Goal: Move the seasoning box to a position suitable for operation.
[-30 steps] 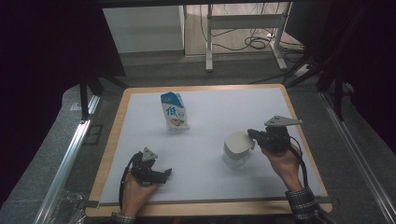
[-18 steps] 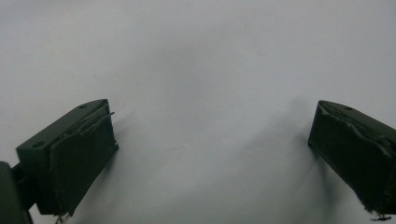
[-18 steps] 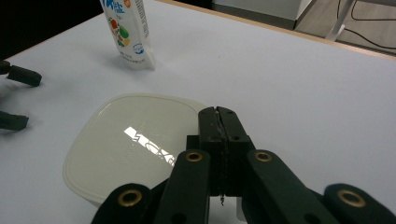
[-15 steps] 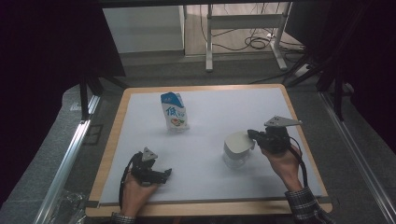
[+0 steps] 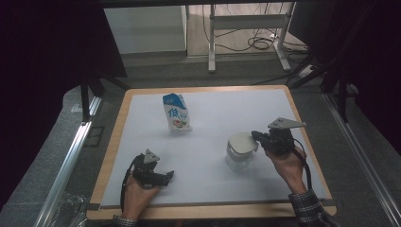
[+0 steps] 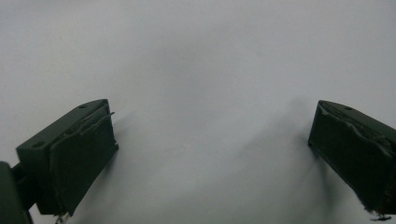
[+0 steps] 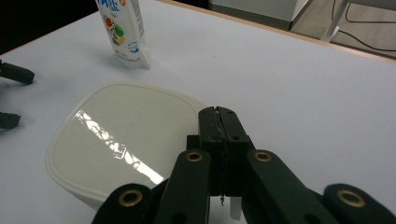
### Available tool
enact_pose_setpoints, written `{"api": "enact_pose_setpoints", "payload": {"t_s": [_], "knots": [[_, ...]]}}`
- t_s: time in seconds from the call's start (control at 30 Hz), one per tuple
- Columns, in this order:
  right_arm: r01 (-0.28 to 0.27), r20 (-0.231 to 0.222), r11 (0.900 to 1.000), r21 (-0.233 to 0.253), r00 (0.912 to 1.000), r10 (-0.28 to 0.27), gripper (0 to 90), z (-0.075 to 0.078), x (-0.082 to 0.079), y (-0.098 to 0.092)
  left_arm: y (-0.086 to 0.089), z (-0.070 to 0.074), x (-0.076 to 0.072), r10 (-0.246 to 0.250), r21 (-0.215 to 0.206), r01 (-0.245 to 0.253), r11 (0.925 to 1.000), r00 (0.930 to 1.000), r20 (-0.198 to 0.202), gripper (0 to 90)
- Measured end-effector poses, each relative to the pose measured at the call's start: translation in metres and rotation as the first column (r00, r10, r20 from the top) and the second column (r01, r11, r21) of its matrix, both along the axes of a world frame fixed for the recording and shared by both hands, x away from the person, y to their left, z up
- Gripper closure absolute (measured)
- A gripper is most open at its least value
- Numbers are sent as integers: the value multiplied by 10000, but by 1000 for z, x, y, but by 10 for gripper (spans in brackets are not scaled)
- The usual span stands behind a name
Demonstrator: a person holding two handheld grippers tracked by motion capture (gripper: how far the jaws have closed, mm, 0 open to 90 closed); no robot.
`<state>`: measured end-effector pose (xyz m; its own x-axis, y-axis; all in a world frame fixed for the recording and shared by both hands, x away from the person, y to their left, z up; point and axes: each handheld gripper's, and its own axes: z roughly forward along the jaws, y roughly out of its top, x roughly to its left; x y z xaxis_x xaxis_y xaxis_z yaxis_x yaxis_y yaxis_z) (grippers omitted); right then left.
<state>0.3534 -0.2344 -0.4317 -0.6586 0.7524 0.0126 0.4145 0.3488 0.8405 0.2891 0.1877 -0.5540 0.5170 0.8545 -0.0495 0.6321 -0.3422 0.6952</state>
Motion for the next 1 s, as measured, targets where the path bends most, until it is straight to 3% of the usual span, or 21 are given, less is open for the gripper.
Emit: {"api": "enact_pose_setpoints", "payload": {"t_s": [1.0], "knots": [[34, 26, 10000, 84, 10000, -34, 898, -3, 3, -3, 0, 0, 0, 0, 0, 0, 10000, 10000, 0, 3]]}}
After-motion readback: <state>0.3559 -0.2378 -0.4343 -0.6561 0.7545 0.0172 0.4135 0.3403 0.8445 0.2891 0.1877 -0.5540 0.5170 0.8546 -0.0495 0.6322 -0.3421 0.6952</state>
